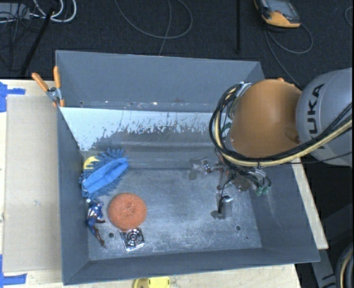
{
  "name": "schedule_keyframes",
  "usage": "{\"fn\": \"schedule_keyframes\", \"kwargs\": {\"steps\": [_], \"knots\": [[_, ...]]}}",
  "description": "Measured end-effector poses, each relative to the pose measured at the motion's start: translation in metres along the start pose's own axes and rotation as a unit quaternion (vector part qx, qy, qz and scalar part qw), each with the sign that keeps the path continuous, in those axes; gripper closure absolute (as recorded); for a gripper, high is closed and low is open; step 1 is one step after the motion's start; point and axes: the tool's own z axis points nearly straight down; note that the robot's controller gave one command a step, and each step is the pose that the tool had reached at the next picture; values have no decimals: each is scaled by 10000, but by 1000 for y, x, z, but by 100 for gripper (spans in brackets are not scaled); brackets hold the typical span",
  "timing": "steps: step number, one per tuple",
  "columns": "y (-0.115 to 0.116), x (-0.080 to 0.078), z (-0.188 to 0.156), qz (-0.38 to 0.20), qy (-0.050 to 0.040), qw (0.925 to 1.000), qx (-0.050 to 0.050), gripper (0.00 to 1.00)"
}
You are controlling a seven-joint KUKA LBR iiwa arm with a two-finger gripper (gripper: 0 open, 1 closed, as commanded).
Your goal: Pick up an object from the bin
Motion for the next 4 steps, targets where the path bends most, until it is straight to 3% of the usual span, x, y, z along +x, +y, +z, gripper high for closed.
{"fn": "schedule_keyframes", "kwargs": {"steps": [1,2,3,4], "knots": [[46,-30,-2,924,27,9957,-4,0],[84,-44,-1,817,5,9967,-9,0],[99,-33,51,-623,-9,9981,-2,0],[116,-11,67,-791,37,9969,-11,0]]}}
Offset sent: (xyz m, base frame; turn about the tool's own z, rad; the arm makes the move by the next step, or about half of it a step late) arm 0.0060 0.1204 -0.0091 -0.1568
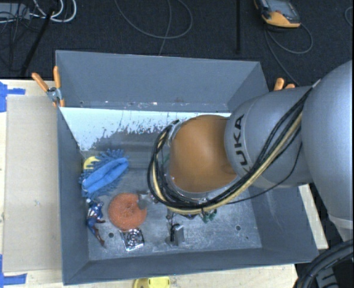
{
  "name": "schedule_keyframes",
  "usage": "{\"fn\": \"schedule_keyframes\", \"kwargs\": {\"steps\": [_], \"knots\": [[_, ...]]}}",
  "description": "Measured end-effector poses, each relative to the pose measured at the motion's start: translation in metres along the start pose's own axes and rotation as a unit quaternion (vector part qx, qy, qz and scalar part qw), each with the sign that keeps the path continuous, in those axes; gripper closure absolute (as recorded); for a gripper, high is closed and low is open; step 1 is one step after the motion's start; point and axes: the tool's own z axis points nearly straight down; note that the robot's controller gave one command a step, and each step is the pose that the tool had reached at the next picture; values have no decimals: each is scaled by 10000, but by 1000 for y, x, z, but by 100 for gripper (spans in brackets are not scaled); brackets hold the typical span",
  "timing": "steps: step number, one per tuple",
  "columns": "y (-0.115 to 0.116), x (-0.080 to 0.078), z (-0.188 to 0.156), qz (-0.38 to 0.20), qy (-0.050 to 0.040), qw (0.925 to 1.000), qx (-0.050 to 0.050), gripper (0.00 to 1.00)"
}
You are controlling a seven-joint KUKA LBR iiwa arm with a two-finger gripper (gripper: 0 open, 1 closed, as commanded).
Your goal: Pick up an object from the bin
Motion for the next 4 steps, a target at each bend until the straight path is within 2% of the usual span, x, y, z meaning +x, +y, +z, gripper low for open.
{"fn": "schedule_keyframes", "kwargs": {"steps": [1,2,3,4], "knots": [[25,-33,15,-101,-34,9999,9,0],[52,1,31,-882,-62,9961,10,100],[52,0,31,-881,-63,9961,9,100],[58,-11,-90,-1217,-30,9926,10,100]]}}
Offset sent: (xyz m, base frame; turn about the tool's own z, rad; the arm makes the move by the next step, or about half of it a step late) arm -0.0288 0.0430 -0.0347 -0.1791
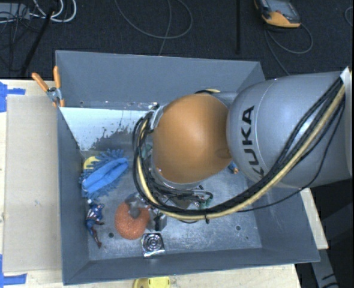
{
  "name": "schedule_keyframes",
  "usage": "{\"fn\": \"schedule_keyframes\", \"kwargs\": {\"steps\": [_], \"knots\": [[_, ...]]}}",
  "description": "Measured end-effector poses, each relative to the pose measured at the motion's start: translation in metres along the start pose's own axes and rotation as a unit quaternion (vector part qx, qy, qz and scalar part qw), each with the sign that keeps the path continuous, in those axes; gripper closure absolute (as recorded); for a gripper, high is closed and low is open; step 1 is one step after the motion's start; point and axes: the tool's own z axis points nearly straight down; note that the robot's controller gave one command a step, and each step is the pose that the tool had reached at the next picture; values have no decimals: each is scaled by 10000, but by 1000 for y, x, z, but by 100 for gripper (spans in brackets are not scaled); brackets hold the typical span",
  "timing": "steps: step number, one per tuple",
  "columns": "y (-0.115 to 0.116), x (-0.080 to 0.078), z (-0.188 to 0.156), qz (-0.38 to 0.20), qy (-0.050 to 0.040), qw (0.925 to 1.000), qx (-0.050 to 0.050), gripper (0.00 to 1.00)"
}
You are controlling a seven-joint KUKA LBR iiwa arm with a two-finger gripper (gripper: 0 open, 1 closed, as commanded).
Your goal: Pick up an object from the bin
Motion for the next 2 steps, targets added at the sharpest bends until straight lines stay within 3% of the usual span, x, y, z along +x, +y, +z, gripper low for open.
{"fn": "schedule_keyframes", "kwargs": {"steps": [2], "knots": [[0,0,0,13,3,10000,-2,100]]}}
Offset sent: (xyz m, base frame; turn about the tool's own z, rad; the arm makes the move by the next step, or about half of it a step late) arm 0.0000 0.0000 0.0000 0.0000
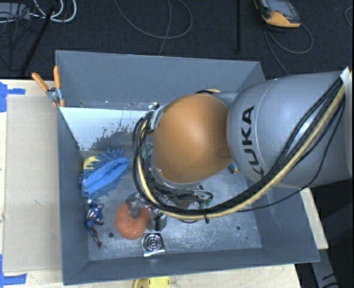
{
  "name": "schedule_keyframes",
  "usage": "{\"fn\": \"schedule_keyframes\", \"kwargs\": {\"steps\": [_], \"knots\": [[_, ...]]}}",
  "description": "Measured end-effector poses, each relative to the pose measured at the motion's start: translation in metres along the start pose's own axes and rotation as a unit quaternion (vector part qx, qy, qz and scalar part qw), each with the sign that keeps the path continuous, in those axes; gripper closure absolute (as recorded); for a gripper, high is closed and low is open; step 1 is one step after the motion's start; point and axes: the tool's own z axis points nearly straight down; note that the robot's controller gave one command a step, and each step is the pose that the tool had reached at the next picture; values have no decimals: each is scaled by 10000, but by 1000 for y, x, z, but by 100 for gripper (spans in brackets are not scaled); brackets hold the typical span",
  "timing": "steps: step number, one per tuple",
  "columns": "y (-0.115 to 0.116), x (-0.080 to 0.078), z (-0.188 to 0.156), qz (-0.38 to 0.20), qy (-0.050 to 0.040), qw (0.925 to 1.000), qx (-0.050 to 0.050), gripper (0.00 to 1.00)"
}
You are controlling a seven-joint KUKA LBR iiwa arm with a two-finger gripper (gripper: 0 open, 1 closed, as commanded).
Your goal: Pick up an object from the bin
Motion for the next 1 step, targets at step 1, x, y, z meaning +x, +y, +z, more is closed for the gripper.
{"fn": "schedule_keyframes", "kwargs": {"steps": [1], "knots": [[0,0,0,5,0,10000,0,100]]}}
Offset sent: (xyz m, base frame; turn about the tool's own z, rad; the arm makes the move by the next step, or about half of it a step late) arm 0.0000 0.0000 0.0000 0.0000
